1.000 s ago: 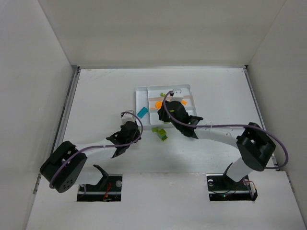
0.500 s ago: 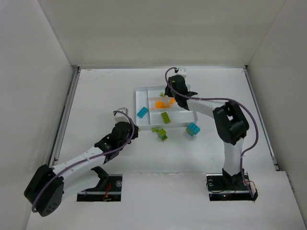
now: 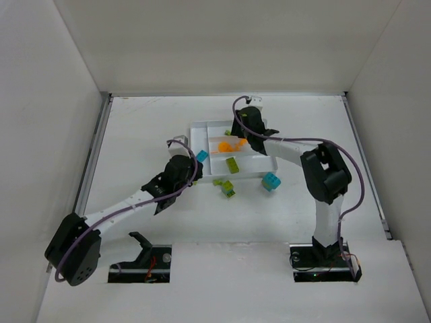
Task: Sort the legos into containers by color
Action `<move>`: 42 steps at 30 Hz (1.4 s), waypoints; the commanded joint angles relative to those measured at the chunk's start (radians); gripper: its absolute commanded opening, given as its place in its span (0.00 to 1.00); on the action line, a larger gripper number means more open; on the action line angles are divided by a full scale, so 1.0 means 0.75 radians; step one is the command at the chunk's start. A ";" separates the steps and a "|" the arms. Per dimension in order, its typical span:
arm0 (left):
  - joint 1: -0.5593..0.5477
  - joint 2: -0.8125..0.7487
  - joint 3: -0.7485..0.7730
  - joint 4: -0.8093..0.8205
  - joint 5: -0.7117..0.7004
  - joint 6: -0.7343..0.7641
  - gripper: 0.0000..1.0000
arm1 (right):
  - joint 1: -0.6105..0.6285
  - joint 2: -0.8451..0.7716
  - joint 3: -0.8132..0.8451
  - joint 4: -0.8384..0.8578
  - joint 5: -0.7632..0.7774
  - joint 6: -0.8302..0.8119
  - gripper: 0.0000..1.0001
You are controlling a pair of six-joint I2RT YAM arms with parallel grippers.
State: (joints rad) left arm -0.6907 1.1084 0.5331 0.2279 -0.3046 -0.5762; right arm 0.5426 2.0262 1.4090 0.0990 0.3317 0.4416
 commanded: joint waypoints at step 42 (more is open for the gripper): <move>0.137 1.073 1.081 0.158 0.054 0.141 0.39 | 0.654 -1.149 -1.114 0.169 -0.023 -0.024 0.72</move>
State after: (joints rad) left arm -0.5770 2.0586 1.4017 0.3244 -0.2546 -0.4652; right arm 0.9672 1.1427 0.5400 0.1875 0.3737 0.4923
